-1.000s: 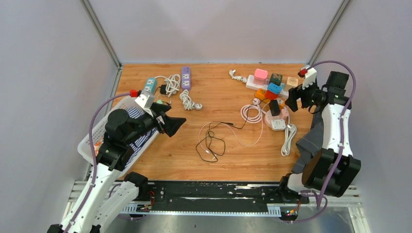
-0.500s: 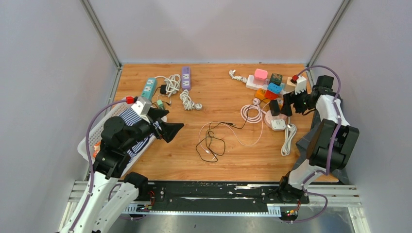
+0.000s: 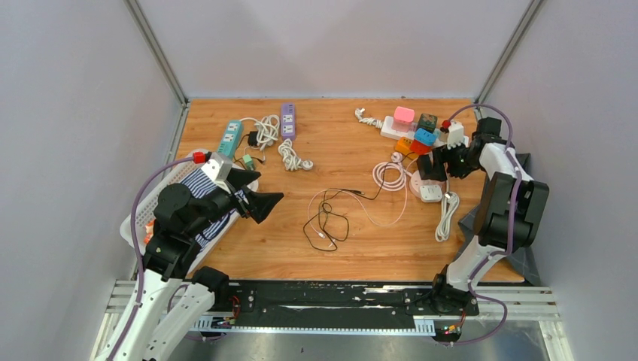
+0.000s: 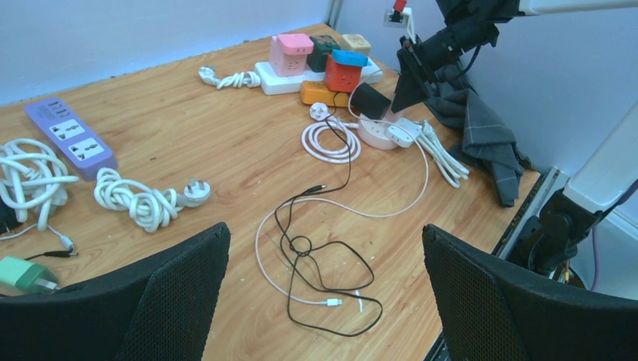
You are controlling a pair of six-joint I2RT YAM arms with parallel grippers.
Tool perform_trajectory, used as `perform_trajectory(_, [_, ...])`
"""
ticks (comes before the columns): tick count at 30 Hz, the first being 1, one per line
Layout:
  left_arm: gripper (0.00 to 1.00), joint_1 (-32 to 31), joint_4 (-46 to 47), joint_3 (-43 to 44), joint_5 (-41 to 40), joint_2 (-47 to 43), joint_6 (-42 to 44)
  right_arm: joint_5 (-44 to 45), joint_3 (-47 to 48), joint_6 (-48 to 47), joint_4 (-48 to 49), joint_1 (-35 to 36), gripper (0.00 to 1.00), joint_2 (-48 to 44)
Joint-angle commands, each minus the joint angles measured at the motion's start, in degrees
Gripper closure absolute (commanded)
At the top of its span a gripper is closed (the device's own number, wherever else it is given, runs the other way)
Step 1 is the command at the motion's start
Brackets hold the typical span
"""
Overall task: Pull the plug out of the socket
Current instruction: Move the socket to the center of the board.
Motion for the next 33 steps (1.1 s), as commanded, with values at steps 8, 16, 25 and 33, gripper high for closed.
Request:
perform_trajectory(8, [0.00, -0.43, -1.20, -0.80, 1.13, -0.44, 0.53, 6.01, 2.49, 2.42, -0.08, 3.07, 0.39, 2.74])
perform_trajectory(16, [0.00, -0.43, -1.73, -0.53, 0.92, 0.64, 0.86, 7.48, 0.56, 2.02, -1.25, 3.09, 0.58, 0.66])
perform_trajectory(25, [0.00, -0.43, -1.71, -0.55, 1.30, 1.25, 0.63, 3.94, -1.00, 0.24, -5.57, 3.01, 0.72, -1.70])
perform_trajectory(33, [0.00, -0.43, -1.73, -0.53, 1.27, 0.93, 0.69, 1.90, -4.37, -4.17, -8.33, 3.15, 0.79, -4.02])
